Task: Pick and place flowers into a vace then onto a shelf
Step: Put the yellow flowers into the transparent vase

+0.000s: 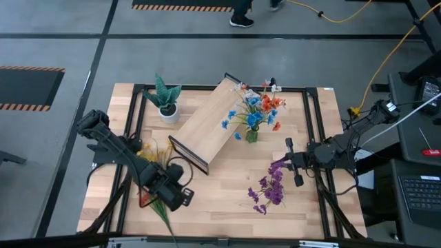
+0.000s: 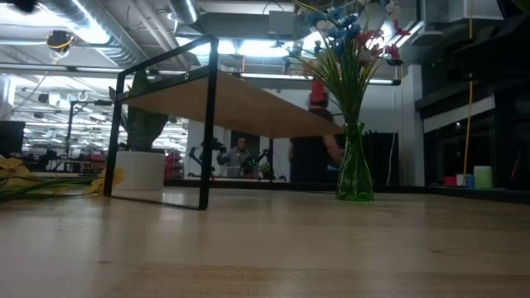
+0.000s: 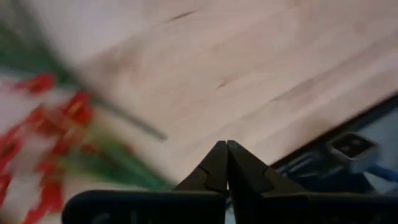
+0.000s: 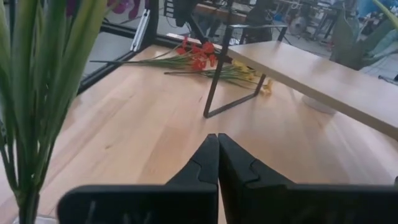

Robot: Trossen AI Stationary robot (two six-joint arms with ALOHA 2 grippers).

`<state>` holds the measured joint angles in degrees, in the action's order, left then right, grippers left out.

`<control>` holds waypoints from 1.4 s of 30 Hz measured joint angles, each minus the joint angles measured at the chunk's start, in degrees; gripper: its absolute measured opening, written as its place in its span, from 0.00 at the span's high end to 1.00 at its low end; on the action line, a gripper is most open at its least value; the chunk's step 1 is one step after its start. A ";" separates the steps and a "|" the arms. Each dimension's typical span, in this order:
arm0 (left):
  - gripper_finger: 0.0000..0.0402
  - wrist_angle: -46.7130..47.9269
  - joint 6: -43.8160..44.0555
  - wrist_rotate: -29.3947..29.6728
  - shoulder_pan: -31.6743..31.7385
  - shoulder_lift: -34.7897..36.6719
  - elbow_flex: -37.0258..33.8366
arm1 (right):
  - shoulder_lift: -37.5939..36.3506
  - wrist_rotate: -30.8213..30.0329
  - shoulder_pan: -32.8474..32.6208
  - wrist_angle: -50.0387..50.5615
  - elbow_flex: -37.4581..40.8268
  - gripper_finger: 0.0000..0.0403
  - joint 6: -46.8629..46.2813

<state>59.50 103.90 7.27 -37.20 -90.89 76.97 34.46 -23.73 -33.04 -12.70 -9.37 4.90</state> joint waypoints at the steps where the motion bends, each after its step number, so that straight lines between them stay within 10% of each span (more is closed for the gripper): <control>1: 0.99 1.18 2.44 -0.16 -0.74 0.00 -0.02 | 0.00 -0.01 0.00 -0.01 0.00 1.00 0.21; 12: 0.99 3.94 25.44 0.73 -9.25 -0.85 -0.18 | 0.00 -0.04 0.00 0.05 0.00 1.00 1.84; 29: 0.99 -9.09 25.44 -8.17 -13.05 -10.04 -0.22 | -0.02 -0.15 0.00 0.14 -0.02 1.00 3.15; 42: 0.99 -8.90 25.04 -1.30 -13.80 -10.32 -0.22 | -0.02 -0.17 0.00 0.12 -0.04 1.00 3.18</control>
<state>50.60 128.94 5.97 -51.00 -101.21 76.75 34.44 -23.90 -33.04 -12.58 -9.41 8.08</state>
